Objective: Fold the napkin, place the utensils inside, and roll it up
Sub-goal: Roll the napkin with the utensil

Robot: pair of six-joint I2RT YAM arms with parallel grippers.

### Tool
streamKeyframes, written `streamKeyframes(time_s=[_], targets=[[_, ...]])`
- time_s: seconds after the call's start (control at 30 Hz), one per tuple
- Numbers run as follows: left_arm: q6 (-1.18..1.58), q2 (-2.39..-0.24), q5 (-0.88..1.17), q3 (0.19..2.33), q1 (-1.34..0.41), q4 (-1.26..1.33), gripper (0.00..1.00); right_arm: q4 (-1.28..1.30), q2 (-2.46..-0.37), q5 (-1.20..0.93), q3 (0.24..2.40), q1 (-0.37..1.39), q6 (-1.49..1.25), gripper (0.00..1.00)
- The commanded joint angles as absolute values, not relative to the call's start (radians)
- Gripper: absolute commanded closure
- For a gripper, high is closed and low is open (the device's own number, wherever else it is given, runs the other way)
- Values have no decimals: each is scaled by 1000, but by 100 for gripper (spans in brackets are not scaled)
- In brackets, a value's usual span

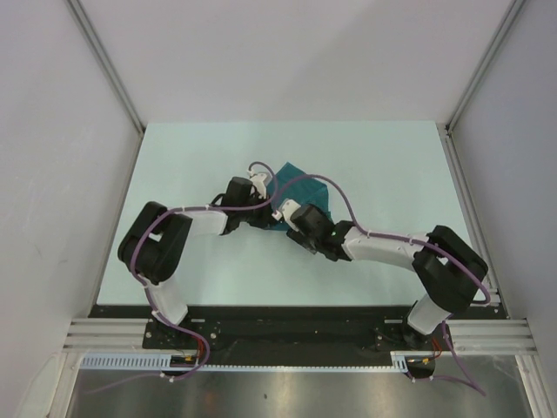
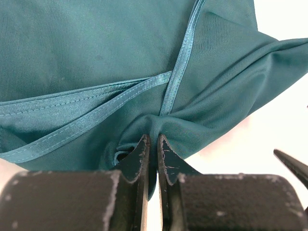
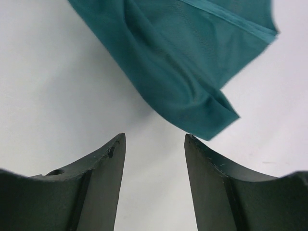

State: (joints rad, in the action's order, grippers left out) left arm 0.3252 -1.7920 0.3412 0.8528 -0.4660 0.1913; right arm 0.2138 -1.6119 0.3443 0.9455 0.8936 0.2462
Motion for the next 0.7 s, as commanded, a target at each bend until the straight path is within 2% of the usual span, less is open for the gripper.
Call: streamKeyframes(time_s=[0.0, 0.17, 0.4, 0.67], targets=[[314, -1878, 357, 798, -469, -80, 93, 84, -1641, 613, 928, 936, 364, 43], [311, -1882, 362, 801, -468, -83, 93, 28, -1704, 678, 905, 953, 420, 43], [311, -1881, 364, 808, -462, -86, 94, 11, -1756, 664, 873, 983, 482, 45], [308, -1882, 370, 813, -453, -87, 94, -208, -1880, 704, 851, 976, 667, 45]])
